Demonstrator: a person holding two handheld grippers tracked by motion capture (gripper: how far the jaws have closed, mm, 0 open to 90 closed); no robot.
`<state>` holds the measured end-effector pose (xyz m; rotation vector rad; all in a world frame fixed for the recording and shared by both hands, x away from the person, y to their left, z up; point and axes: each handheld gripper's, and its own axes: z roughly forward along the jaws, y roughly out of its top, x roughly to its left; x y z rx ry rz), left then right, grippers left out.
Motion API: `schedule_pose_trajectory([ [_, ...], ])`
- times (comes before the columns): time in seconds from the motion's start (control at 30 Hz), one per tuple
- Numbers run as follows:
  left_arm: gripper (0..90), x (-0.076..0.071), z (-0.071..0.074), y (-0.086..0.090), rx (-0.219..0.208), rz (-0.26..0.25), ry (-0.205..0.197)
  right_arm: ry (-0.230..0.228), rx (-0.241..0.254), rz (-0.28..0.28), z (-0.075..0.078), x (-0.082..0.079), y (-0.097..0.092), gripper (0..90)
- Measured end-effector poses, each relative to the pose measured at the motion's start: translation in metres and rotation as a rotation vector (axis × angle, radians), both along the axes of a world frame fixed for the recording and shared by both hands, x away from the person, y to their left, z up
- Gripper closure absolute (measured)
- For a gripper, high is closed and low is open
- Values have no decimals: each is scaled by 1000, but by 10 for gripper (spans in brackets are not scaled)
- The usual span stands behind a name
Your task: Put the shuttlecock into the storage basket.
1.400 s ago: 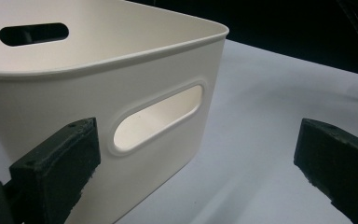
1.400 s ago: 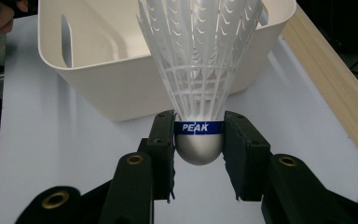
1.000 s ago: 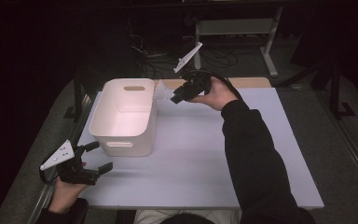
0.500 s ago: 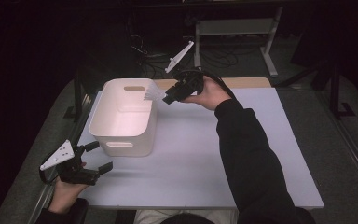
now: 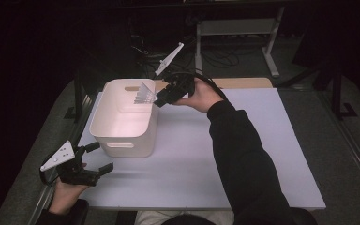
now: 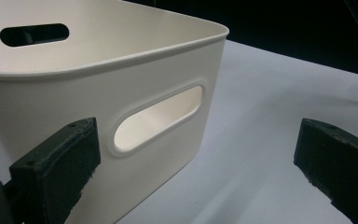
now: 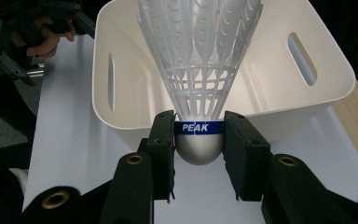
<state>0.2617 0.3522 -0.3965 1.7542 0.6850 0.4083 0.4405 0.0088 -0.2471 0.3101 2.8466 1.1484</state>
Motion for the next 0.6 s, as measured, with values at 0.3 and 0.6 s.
schedule_pose_trajectory([
  [0.3, 2, 0, 0, 0, 1, 0, 0, 3, 0, 19, -2, -3, 11, 641],
  [0.6, 2, 0, 0, 0, 1, -1, 0, 7, -10, 41, -4, -5, 24, 641],
])
